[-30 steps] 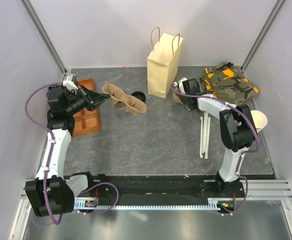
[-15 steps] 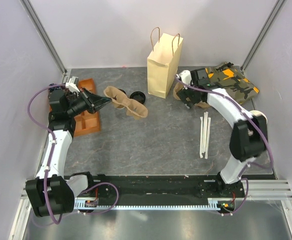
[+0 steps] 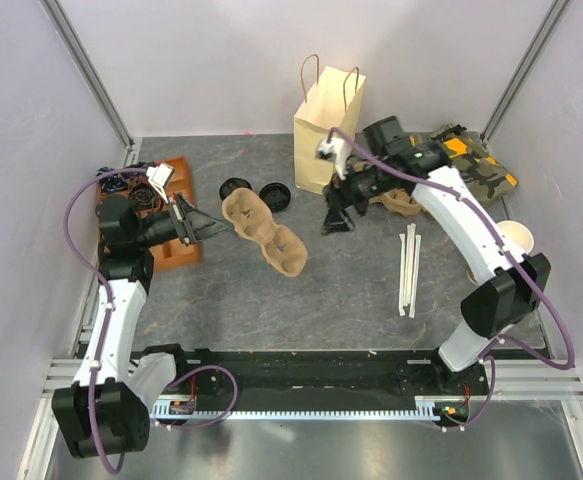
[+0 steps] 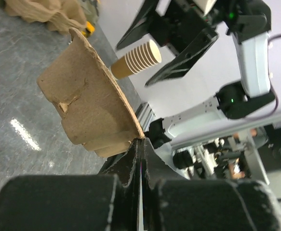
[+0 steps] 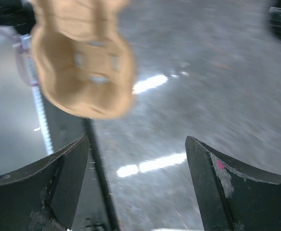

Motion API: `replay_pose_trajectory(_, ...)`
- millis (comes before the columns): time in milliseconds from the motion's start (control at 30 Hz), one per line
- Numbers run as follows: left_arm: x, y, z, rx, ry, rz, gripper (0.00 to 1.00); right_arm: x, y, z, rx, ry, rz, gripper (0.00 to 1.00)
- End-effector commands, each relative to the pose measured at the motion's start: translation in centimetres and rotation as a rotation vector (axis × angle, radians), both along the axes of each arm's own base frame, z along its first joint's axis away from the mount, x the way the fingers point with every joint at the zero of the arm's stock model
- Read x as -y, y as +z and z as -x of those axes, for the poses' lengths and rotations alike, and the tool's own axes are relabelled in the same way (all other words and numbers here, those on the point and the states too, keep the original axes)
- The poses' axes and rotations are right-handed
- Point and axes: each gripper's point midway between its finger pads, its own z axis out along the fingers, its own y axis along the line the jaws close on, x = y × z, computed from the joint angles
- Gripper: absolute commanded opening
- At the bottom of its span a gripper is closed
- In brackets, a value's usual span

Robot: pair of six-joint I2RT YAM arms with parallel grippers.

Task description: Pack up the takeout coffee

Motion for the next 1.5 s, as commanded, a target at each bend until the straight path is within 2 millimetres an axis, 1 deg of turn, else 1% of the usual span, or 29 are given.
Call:
replay_pose_trajectory(0,1.0,1.4,2.4,0.163,-0.095,-0.033,0.02,-4.4,1.5,4.3,-0.083,0.155,-0.122,0.88)
replay_pose_trajectory(133,1.3,1.5,2.9,0.184,-0.098,-0.036,0.02,-6.0,1.9,4.9,-0.077,0.166,-0.188,0.87)
replay_pose_trajectory(233,1.3,1.6,3.0,0.2,-0.087,-0.037,0.02,-6.9,1.2,6.4,-0.124,0.21,-0.194,0.86)
replay_pose_trajectory(267,1.3,1.7,3.0,0.203,-0.085,-0.034,0.02,-7.0,0.4,6.8,-0.144,0.217,-0.183,0.84)
replay_pose_trajectory(333,1.4,1.8,3.2,0.203,-0.09,-0.024,0.02,-7.6,-0.4,7.1,-0.126,0.227,-0.168,0.84)
replay_pose_trajectory(367,1.4,1.8,3.2,0.202,-0.087,-0.022,0.02,-7.6,-1.3,7.3,-0.135,0.226,-0.156,0.84)
replay_pose_trajectory(400,1.4,1.8,3.2,0.197,-0.09,-0.018,0.02,-7.9,-1.4,7.0,-0.116,0.221,-0.162,0.83)
replay_pose_trajectory(433,1.4,1.8,3.3,0.201,-0.092,-0.019,0.02,-8.0,-1.8,6.8,-0.11,0.208,-0.15,0.81)
replay_pose_trajectory(467,1.4,1.8,3.3,0.198,-0.095,-0.018,0.02,-8.2,-2.4,6.7,-0.117,0.202,-0.137,0.75)
replay_pose_trajectory(500,1.4,1.8,3.4,0.2,-0.096,-0.018,0.02,-8.3,-2.9,6.5,-0.115,0.194,-0.121,0.74)
replay_pose_trajectory(533,1.4,1.9,3.5,0.203,-0.095,-0.018,0.02,-8.2,-3.2,6.4,-0.118,0.192,-0.113,0.71)
replay_pose_trajectory(567,1.5,1.9,3.6,0.202,-0.098,-0.017,0.02,-8.2,-3.3,6.4,-0.116,0.196,-0.108,0.64)
replay_pose_trajectory(600,1.4,1.9,3.6,0.199,-0.098,-0.016,0.02,-8.2,-3.4,6.3,-0.119,0.192,-0.106,0.62)
replay_pose_trajectory(633,1.4,1.9,3.7,0.202,-0.097,-0.016,0.02,-8.2,-3.4,6.4,-0.118,0.192,-0.104,0.61)
replay_pose_trajectory(733,1.4,1.8,3.7,0.196,-0.095,-0.015,0.02,-7.9,-3.0,6.3,-0.096,0.183,-0.1,0.64)
replay_pose_trajectory(800,1.4,1.7,3.6,0.193,-0.095,-0.015,0.02,-7.6,-2.3,6.1,-0.073,0.171,-0.101,0.68)
replay_pose_trajectory(833,1.4,1.8,3.6,0.194,-0.097,-0.015,0.02,-7.5,-2.1,6.1,-0.067,0.164,-0.101,0.7)
replay_pose_trajectory(867,1.4,1.7,3.6,0.193,-0.097,-0.015,0.02,-7.2,-1.8,6.0,-0.056,0.152,-0.101,0.76)
replay_pose_trajectory(900,1.5,1.9,3.6,0.196,-0.098,-0.015,0.02,-6.8,-1.9,5.3,-0.044,0.12,-0.09,0.79)
replay_pose_trajectory(933,1.4,1.9,3.6,0.196,-0.097,-0.015,0.02,-6.5,-1.9,5.0,-0.043,0.108,-0.087,0.83)
replay_pose_trajectory(967,1.5,1.9,3.7,0.196,-0.1,-0.014,0.02,-6.3,-2.1,4.8,-0.054,0.098,-0.085,0.84)
replay_pose_trajectory(1000,1.4,2.0,3.5,0.195,-0.095,-0.012,0.02,-6.2,-2.1,4.7,-0.075,0.1,-0.101,0.84)
replay_pose_trajectory(1100,1.4,2.2,3.5,0.199,-0.094,-0.008,0.02,-6.8,-1.9,5.4,-0.134,0.128,-0.142,0.83)
replay_pose_trajectory(1233,1.4,2.3,3.4,0.196,-0.091,-0.004,0.02,-7.4,-2.6,6.0,-0.171,0.133,-0.156,0.8)
replay_pose_trajectory(1267,1.4,2.3,3.4,0.196,-0.091,-0.003,0.02,-7.7,-2.5,5.9,-0.168,0.137,-0.174,0.8)
replay_pose_trajectory(1400,1.5,2.3,3.3,0.196,-0.087,-0.001,0.02,-8.9,-2.1,6.9,-0.198,0.165,-0.216,0.75)
replay_pose_trajectory(1467,1.4,2.4,3.3,0.194,-0.084,0.0,0.02,-9.4,-2.4,7.0,-0.2,0.162,-0.215,0.65)
